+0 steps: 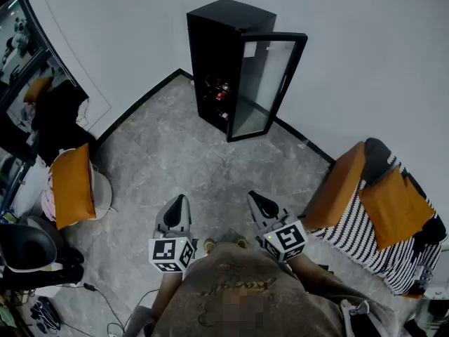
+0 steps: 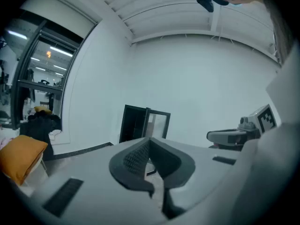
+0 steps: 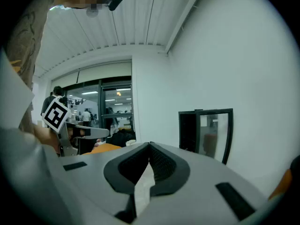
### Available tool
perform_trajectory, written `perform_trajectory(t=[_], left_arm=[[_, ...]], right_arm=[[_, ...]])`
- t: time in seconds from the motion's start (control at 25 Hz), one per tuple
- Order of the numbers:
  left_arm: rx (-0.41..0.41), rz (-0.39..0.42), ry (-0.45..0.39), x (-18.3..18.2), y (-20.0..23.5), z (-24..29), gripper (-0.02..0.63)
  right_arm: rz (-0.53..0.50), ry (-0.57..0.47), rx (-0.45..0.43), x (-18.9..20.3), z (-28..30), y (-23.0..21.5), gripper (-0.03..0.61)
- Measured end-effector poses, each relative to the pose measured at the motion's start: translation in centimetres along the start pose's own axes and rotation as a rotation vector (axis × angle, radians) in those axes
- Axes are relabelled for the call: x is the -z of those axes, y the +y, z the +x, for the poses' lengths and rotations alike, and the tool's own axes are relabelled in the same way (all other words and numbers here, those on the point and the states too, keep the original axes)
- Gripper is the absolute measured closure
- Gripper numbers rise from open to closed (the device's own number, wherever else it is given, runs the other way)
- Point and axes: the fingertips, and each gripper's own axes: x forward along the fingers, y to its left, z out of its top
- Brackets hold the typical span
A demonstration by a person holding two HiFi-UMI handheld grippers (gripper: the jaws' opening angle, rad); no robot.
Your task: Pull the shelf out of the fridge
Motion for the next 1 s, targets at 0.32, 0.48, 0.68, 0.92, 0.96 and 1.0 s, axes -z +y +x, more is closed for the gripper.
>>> perform_trajectory(t=[0.32,0.48,0.68,0.92,0.96,1.0], left_arm=[[0.012,-0.001,-0.009,-0.5,0.3,0.0,0.612],[0.026,-0.002,-0.007,-0.4,0.7,-0.3,0.612],[0.055,0.001,-0.002,-0.1,1.7,-0.9,0.612],[0.101,0.014,0.003,0.3,3.0,-1.4,0.612],[0.107,0.015,0.004,0.4,3.2,-1.5,0.612],[0.112,0.014,0.005,0.5,3.3,-1.5,0.612]], right_arm=[[-0.014,-0.006,0.01,-0.3,0.4,0.4,0.557],[-0.01,-0.015,0.021,-0.5,0.3,1.1,0.557],[0.013,-0.044,0.023,-0.7,0.5,2.8,0.557],[0.009,-0.06,0.037,-0.3,0.9,5.1,0.557],[0.008,-0.06,0.041,-0.2,0.9,5.4,0.557],[0.008,-0.06,0.044,0.0,1.0,5.7,0.557]])
